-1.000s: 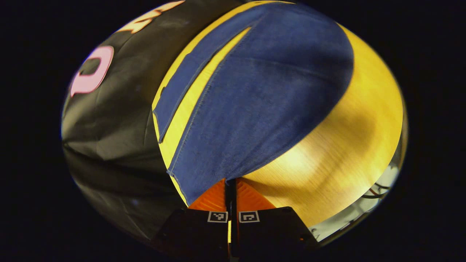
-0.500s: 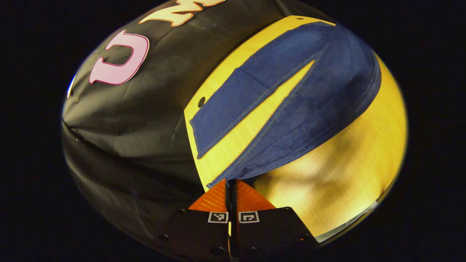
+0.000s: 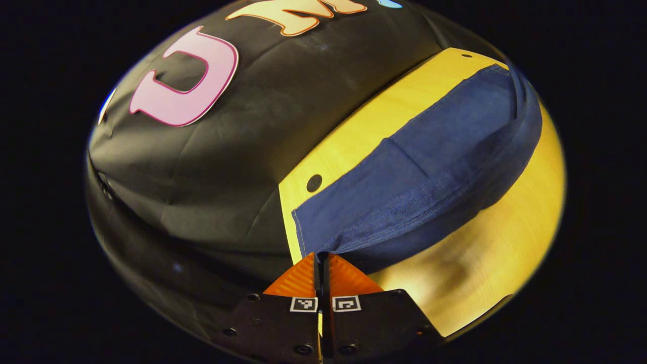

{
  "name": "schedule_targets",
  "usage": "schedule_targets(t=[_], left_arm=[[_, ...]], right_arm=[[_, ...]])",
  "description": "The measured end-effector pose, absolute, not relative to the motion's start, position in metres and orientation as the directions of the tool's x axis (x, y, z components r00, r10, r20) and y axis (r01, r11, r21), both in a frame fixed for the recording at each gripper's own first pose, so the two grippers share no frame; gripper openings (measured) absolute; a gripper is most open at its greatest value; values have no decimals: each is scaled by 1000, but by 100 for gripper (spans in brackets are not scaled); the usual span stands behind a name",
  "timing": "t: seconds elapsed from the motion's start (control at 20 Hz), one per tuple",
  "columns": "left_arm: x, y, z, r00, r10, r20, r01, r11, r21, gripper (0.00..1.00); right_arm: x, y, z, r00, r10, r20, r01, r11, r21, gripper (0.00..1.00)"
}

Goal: Grasp the waist and the cuffs of the jeans and fold them to make the two legs overlap; first hold the waist and fold one-third of the jeans toward the cuffs, then hold the cuffs and fold the remaining one-third in the same direction to finish folding.

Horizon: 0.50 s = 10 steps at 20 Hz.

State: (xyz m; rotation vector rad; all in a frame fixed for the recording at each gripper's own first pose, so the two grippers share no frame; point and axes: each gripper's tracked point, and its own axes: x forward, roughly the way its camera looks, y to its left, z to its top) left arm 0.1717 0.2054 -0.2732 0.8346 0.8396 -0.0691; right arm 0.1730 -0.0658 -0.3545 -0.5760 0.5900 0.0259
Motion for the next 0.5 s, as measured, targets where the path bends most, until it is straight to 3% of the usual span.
schedule_targets(t=[0.25,0.5], left_arm=[[223,201,-313,711,211,-671,392,673,627,0],[252,204,-357,707,227,-669,317,745,588,0]], right_arm=[[209,-61,-382,829,-172,-533,-146,852,-502,3],[234,-54,-420,811,-203,-549,-101,876,-472,2]])
